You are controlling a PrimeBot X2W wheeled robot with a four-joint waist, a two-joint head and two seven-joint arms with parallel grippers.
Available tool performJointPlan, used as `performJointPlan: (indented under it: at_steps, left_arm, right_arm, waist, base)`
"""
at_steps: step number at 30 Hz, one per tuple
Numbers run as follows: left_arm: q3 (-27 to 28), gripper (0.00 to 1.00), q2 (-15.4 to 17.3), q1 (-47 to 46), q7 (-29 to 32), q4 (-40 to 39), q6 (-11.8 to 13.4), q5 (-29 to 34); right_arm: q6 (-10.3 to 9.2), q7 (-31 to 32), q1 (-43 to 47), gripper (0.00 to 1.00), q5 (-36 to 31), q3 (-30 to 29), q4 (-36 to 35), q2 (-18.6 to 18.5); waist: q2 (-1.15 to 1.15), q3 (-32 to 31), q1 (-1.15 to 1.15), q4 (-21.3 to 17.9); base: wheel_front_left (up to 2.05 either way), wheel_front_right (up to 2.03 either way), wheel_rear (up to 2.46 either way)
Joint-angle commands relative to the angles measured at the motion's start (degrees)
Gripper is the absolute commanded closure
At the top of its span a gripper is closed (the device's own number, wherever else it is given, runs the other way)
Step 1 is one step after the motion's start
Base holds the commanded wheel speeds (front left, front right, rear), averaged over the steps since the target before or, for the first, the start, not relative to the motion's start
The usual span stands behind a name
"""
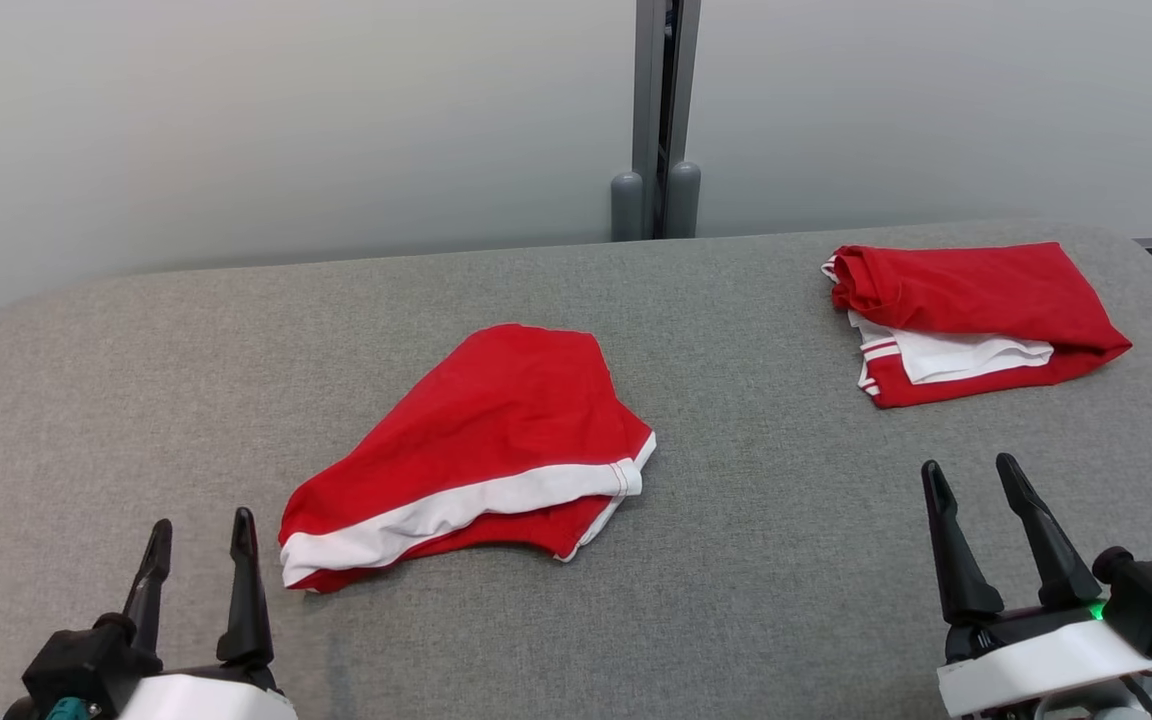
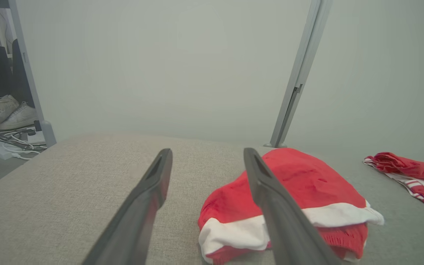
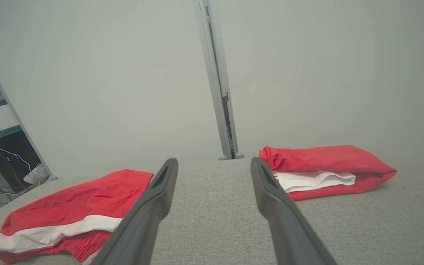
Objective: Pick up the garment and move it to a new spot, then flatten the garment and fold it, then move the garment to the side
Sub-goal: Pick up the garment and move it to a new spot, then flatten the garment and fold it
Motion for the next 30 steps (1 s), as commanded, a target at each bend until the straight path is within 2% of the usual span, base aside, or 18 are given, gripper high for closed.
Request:
performJointPlan:
  at_steps: [1, 4, 11, 18, 23, 27, 30]
  left_arm:
    - [0.9, 0.0, -1.05, 0.74, -0.26, 0.78, -1.28, 1.35]
    - [2.14, 0.0, -2.51, 0.13, -0.26, 1.76, -3.01, 2.92]
    - [4.65, 0.0, -4.33, -0.86, -0.26, 3.01, -5.33, 5.56]
    - [6.46, 0.0, -5.93, -1.45, -0.26, 4.36, -7.5, 7.17]
    - [7.02, 0.0, -6.82, -2.14, -0.26, 5.52, -8.7, 7.84]
    - [6.78, 0.0, -7.37, -3.35, -0.26, 6.51, -9.65, 8.43]
    - [6.62, 0.0, -7.62, -3.99, -0.26, 7.12, -10.11, 8.67]
  right_arm:
    - [0.08, -0.07, 0.35, 0.0, 0.26, -0.01, -0.07, -0.5]
    - [0.08, -0.07, 0.22, 0.0, 0.24, 0.04, 0.08, -0.5]
    - [0.08, -0.07, -0.22, 0.0, 0.46, 0.66, 0.49, -0.56]
    - [0.07, -0.07, -1.41, 0.0, 1.64, 4.19, 2.09, -2.05]
    - [0.08, 0.49, -4.3, 0.0, 5.96, 9.08, 4.97, -3.86]
    - [0.08, 5.84, -9.94, 0.0, 12.57, 14.79, 10.71, -4.4]
    - [0.07, 9.48, -13.58, 0.0, 15.44, 16.48, 15.44, -4.14]
  waist:
    - [0.0, 0.05, 0.0, 0.12]
    - [0.0, 0.07, 0.0, 0.27]
    - [0.0, -0.05, 0.0, 0.45]
    - [0.0, -0.02, 0.0, 1.04]
    - [0.0, 0.54, 0.0, 2.1]
    - [0.0, 1.47, 0.0, 4.51]
    - [0.0, 1.86, 0.0, 6.25]
  base:
    - [0.0, 0.0, 0.0]
    - [0.0, 0.0, 0.0]
    - [0.0, 0.0, 0.0]
    - [0.0, 0.0, 0.0]
    - [0.0, 0.0, 0.0]
    - [0.0, 0.0, 0.0]
    - [0.0, 0.0, 0.0]
